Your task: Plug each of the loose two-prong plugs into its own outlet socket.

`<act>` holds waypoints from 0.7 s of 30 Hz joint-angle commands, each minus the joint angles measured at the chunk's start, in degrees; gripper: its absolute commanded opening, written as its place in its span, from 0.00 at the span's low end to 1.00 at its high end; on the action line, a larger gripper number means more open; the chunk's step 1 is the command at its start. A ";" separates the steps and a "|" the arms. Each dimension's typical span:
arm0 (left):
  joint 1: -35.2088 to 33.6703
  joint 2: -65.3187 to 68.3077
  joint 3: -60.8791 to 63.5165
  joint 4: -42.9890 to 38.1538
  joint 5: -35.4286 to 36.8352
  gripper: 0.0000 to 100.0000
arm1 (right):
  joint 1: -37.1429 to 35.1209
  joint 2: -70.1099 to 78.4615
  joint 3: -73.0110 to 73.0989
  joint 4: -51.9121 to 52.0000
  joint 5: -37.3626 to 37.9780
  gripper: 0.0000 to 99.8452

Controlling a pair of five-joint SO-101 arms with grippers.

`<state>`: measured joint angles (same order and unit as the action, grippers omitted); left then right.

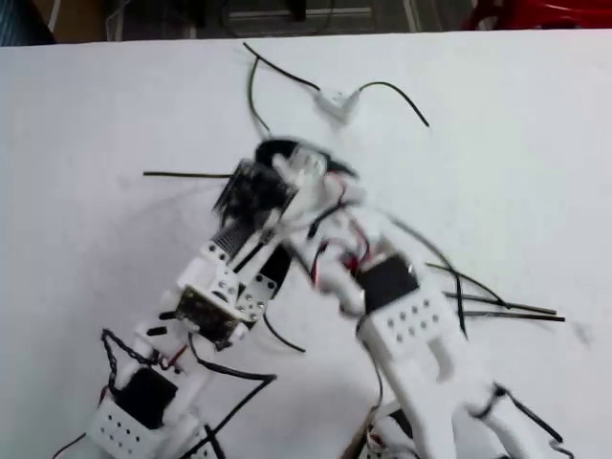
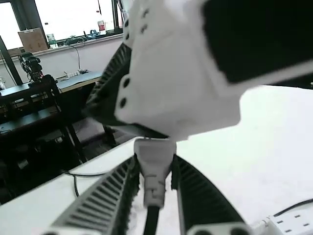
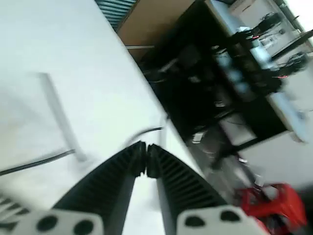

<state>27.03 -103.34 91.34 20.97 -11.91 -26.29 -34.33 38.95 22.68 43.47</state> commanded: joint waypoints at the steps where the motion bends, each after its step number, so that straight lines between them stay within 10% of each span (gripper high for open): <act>1: -0.57 -0.75 -1.32 -0.26 -0.35 0.02 | 8.22 7.96 -0.18 -3.74 3.78 0.02; 13: -1.71 -0.75 -1.85 2.02 -0.26 0.02 | 19.56 4.62 -1.32 -0.31 8.00 0.02; 21: -17.54 -0.31 -10.20 13.01 6.07 0.02 | 27.03 -1.36 -1.05 18.77 -0.79 0.02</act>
<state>15.52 -103.52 86.15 31.78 -8.40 -2.11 -33.01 39.38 36.04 47.78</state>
